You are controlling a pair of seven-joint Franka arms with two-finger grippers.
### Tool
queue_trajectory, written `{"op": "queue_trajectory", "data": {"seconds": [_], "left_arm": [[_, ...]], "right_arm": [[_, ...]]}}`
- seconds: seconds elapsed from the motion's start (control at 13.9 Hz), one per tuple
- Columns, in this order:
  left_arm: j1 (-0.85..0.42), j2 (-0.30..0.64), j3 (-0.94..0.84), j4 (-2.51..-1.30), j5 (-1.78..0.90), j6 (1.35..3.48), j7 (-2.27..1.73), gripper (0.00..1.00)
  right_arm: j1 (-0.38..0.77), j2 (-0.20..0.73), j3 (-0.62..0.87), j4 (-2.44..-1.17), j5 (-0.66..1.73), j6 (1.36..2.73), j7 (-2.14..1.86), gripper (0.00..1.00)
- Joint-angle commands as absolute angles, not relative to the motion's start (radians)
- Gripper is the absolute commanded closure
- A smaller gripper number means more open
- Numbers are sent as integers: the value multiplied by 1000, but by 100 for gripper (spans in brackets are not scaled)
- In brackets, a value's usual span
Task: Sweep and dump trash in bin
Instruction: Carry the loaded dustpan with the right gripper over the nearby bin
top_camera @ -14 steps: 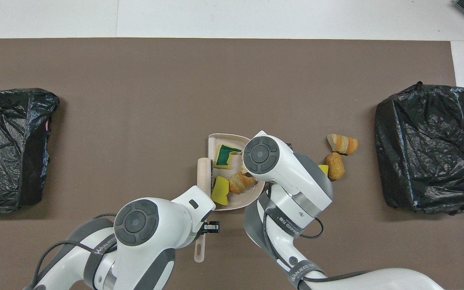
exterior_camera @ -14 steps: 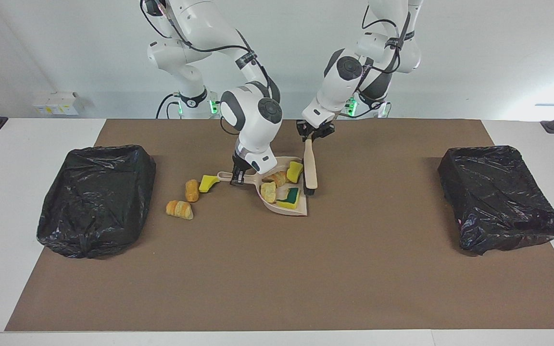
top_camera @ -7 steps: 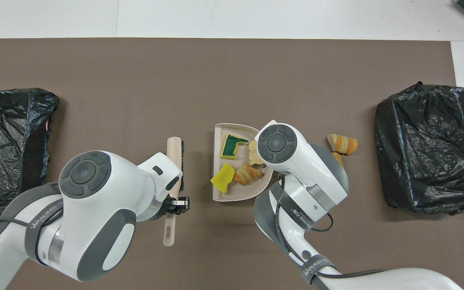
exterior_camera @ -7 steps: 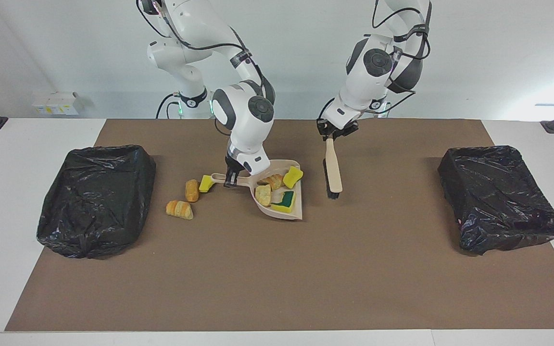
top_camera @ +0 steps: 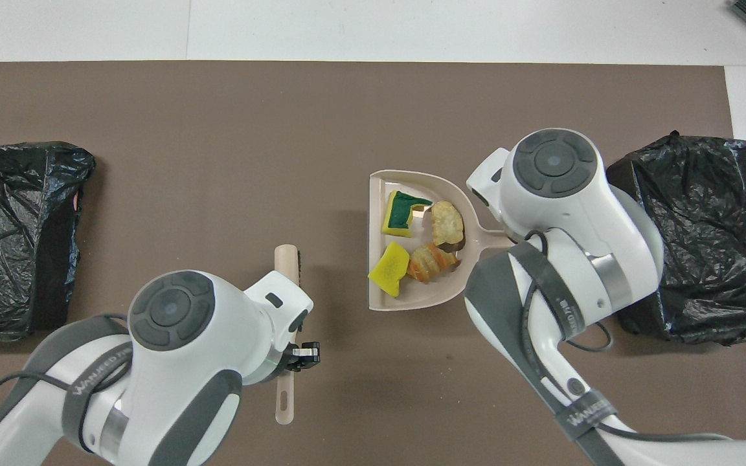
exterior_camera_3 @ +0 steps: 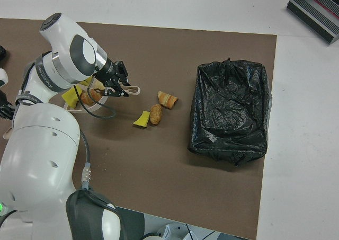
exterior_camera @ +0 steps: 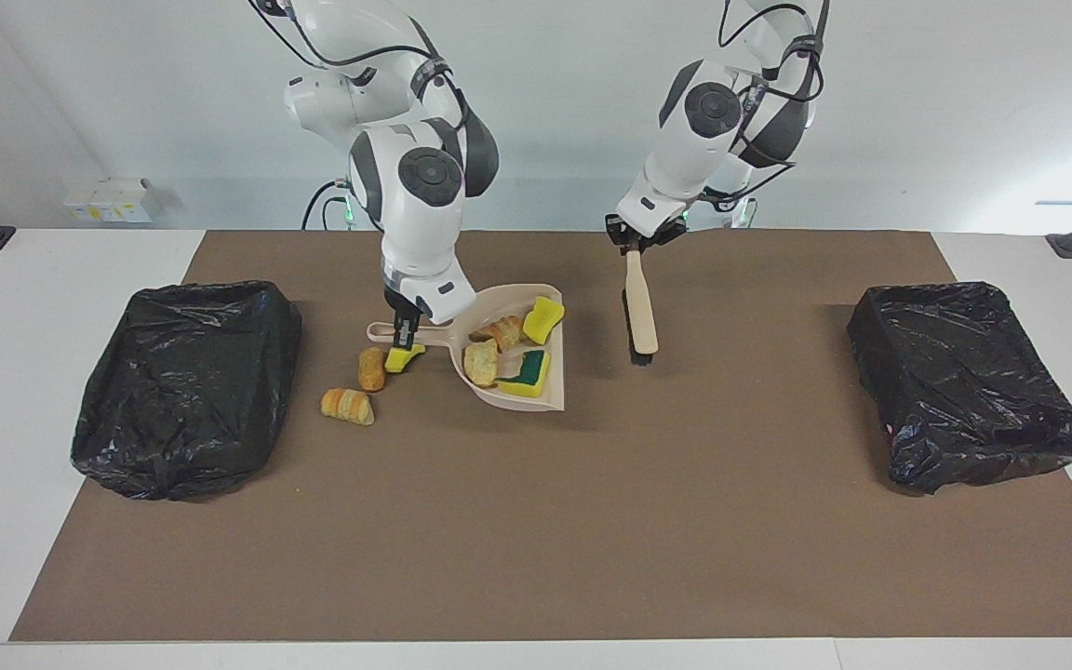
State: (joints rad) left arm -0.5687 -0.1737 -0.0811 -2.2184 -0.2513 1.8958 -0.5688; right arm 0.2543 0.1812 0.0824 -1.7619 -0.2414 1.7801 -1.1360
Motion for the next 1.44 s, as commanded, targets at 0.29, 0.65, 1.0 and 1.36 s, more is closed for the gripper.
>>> {"op": "queue_trajectory", "data": {"seconds": [0.29,0.65,1.0,1.36], "left_arm": [[-802,-143,-75,-2325,-236,2141,-779,100],[-859,-81,-75,-2336,-236,2255,-850,100],[-868,-78,-75,-2373,-236,2279,-836,94],[-867,-52,-75,-2375,-236,2309,-836,28]], "right_arm": [[88,111,81,-1680,-219,1663,-1362,100],[-37,57,63,-1681,-242,1628,-1373,100],[-219,38,66,-1716,-388,1698,-1371,100],[-334,-60,66,-1883,-544,1801,-1374,100]]}}
